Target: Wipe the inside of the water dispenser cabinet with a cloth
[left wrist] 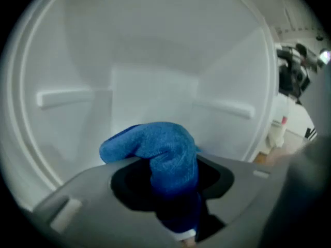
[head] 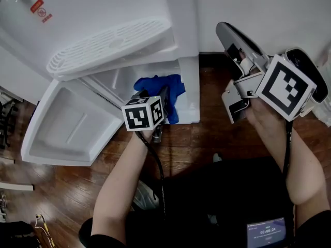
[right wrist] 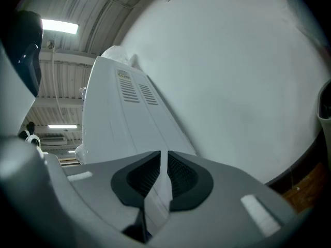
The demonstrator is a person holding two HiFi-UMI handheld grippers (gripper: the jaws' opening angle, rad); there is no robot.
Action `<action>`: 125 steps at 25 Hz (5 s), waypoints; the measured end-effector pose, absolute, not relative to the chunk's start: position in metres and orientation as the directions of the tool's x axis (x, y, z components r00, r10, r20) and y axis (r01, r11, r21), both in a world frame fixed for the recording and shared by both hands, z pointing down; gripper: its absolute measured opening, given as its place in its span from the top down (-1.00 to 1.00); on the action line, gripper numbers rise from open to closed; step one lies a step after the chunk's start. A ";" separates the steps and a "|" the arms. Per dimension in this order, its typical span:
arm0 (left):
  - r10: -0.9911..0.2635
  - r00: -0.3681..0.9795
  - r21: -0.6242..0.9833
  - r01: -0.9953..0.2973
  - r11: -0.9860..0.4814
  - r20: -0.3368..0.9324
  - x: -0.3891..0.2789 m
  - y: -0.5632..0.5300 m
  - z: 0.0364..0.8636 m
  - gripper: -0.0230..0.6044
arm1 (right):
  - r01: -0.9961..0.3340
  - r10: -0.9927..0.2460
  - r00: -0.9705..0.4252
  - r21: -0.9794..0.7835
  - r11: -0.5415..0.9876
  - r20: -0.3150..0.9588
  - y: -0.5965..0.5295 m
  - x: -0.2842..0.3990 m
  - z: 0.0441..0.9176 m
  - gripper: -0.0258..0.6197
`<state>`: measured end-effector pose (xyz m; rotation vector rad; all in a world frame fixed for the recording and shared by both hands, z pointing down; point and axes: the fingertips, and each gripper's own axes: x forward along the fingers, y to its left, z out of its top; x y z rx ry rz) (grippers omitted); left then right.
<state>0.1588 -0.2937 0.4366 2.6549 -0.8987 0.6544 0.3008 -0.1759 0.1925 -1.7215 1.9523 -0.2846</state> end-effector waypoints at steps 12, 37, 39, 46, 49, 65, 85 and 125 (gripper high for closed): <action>-0.435 0.577 -0.140 -0.484 -0.864 0.691 0.154 -0.290 0.481 -0.40 | -0.857 -0.968 -0.062 -0.484 0.176 -0.242 -0.175 0.300 0.191 0.82; -0.143 0.724 -0.131 -0.073 -0.989 0.675 0.231 -0.289 0.488 0.46 | -0.821 -0.971 -0.124 -0.528 0.216 -0.204 -0.182 0.285 0.205 0.82; -0.129 0.725 -0.175 -0.012 -0.985 0.677 0.220 -0.280 0.485 0.47 | -0.819 -0.973 -0.120 -0.535 0.208 -0.196 -0.182 0.287 0.207 0.82; -0.106 0.765 -0.398 0.207 -0.894 0.635 0.183 -0.208 0.451 0.47 | -0.820 -0.971 -0.124 -0.530 0.217 -0.207 -0.182 0.287 0.204 0.82; -0.220 0.751 -0.553 0.223 -0.803 0.622 0.191 -0.216 0.441 0.47 | -0.825 -0.972 -0.117 -0.524 0.209 -0.204 -0.183 0.287 0.204 0.82; -0.483 0.764 -0.883 0.238 -0.405 0.428 0.215 -0.245 0.392 0.46 | -0.819 -0.974 -0.080 -0.543 0.185 -0.210 -0.181 0.302 0.210 0.83; -0.485 0.848 -0.713 -0.205 -0.670 0.212 0.224 -0.268 0.340 0.49 | -0.806 -0.972 -0.095 -0.555 0.203 -0.217 -0.181 0.299 0.208 0.83; -0.904 0.428 0.624 -0.707 -0.333 0.002 0.097 -0.379 0.323 0.49 | -0.815 -0.978 -0.133 -0.543 0.201 -0.163 -0.188 0.282 0.220 0.83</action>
